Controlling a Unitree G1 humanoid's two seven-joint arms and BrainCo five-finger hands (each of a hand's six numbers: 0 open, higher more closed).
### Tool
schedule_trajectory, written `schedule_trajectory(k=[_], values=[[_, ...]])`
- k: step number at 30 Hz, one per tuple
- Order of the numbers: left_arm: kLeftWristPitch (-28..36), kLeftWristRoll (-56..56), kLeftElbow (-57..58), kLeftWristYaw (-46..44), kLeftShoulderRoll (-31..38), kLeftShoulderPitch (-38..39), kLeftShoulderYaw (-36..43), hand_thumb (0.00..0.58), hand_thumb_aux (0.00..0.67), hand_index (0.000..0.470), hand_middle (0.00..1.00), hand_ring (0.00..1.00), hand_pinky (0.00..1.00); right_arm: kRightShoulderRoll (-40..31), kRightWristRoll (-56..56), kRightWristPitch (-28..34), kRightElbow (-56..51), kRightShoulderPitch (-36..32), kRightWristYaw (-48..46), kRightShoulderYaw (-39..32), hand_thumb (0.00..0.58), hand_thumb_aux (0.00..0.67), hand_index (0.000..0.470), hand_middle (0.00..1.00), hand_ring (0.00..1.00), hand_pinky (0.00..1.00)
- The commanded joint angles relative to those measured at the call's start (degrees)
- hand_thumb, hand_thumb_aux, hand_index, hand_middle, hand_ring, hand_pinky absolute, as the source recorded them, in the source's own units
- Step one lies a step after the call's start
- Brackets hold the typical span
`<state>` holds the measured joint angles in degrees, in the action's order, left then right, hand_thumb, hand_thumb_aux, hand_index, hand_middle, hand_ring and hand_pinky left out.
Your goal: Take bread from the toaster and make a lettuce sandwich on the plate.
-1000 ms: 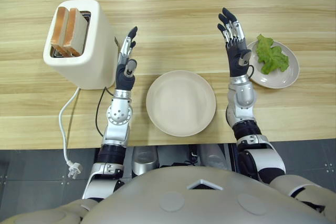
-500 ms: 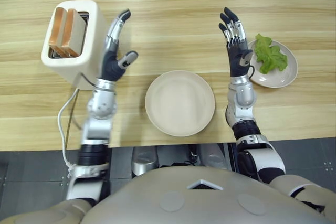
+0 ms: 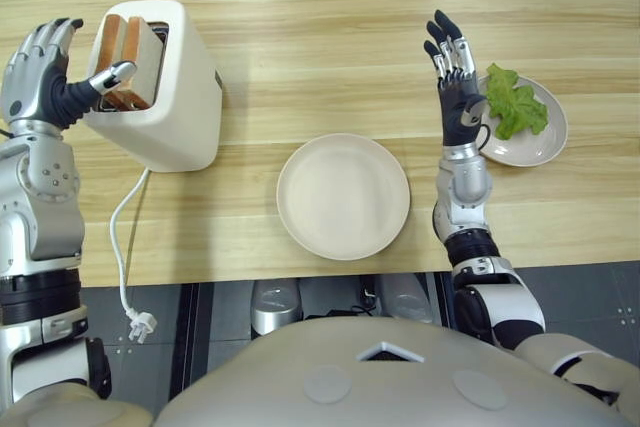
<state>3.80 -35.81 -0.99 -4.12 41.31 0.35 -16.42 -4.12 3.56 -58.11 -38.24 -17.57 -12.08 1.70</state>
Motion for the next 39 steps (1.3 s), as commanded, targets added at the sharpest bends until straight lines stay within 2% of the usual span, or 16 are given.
schedule_trajectory(k=[1, 8, 9, 10, 11, 12, 16, 20, 29, 33, 36, 37, 39], values=[[0.3, 0.2, 4.0, 0.8, 0.3, -0.7, 2.0, 0.0, 0.0, 0.0, 0.0, 0.0, 0.0, 0.1, -0.3, -0.8, 0.0, 0.0, 0.0, -0.1, 0.0, 0.0, 0.0, 0.0, 0.0, 0.0], [0.1, 1.7, 8.6, 2.2, 1.0, -2.7, 2.6, 0.0, 0.0, 0.0, 0.0, 0.0, 0.0, -0.2, -1.0, -1.8, -0.4, 0.2, 0.1, -0.3, 0.0, 0.0, 0.0, 0.0, 0.0, 0.0], [0.0, 2.0, 9.1, 2.4, 1.0, -3.2, 2.6, 0.425, 0.323, 0.222, 0.0, 0.0, 0.0, -0.3, -1.1, -1.9, -0.4, 0.4, 0.2, -0.2, 0.0, 0.0, 0.0, 0.0, 0.0, 0.0], [-0.2, 2.4, 9.7, 2.5, 1.0, -3.7, 2.6, 0.466, 0.373, 0.256, 0.0, 0.0, 0.0, -0.3, -1.2, -2.0, -0.3, 0.5, 0.4, -0.2, 0.0, 0.0, 0.0, 0.0, 0.0, 0.0], [-0.5, 3.3, 10.2, 2.4, 1.0, -4.2, 2.5, 0.575, 0.61, 0.419, 0.0, 0.0, 0.0, -0.4, -1.5, -2.2, -0.3, 0.6, 0.5, -0.2, 0.0, 0.0, 0.0, 0.0, 0.0, 0.0], [-0.8, 4.1, 10.5, 2.6, 1.0, -4.6, 2.2, 0.58, 0.67, 0.46, 0.0, 0.0, 0.0, -0.5, -1.7, -2.3, -0.2, 0.7, 0.7, -0.2, 0.0, 0.0, 0.0, 0.0, 0.0, 0.0], [-2.1, 8.5, 10.9, 2.7, 0.2, -6.1, 1.0, 0.58, 0.67, 0.46, 0.0, 0.0, 0.0, -0.7, -3.4, -3.3, -0.5, 0.8, 1.4, -0.3, 0.0, 0.0, 0.0, 0.0, 0.0, 0.0], [-3.5, 11.9, 10.9, 0.5, -1.4, -5.9, 3.4, 0.58, 0.67, 0.46, 0.0, 0.0, 0.0, -0.7, -5.3, -4.3, -1.1, 0.4, 2.2, -0.7, 0.0, 0.0, 0.0, 0.0, 0.0, 0.0], [-4.6, 12.8, 13.0, -0.5, -2.7, -6.6, 6.3, 0.58, 0.67, 0.46, 0.0, 0.0, 0.0, -0.9, -7.5, -5.7, -2.4, -0.3, 4.0, -1.0, 0.0, 0.0, 0.0, 0.0, 0.0, 0.0], [-4.4, 11.8, 11.8, 0.6, -1.5, -6.7, 5.2, 0.58, 0.67, 0.46, 0.0, 0.0, 0.0, -0.9, -8.3, -5.8, -2.7, -0.4, 4.6, -1.2, 0.0, 0.0, 0.0, 0.0, 0.0, 0.0], [-3.7, 9.7, 7.8, 4.9, -0.1, -6.7, 1.8, 0.58, 0.67, 0.46, 0.0, 0.0, 0.0, -0.9, -8.5, -5.8, -2.4, -0.5, 5.1, -1.3, 0.0, 0.0, 0.0, 0.0, 0.0, 0.0], [-3.6, 9.4, 7.0, 5.9, 0.1, -6.7, 1.1, 0.58, 0.67, 0.46, 0.96, 0.96, 0.96, -0.9, -8.6, -5.8, -2.4, -0.5, 5.2, -1.3, 0.0, 0.0, 0.0, 0.0, 0.0, 0.0], [-3.4, 8.7, 3.7, 8.4, 0.6, -6.8, -1.5, 0.58, 0.67, 0.46, 1.0, 1.0, 1.0, -1.0, -8.8, -5.8, -2.1, -0.7, 5.7, -1.1, 0.0, 0.0, 0.0, 0.0, 0.0, 0.0]])
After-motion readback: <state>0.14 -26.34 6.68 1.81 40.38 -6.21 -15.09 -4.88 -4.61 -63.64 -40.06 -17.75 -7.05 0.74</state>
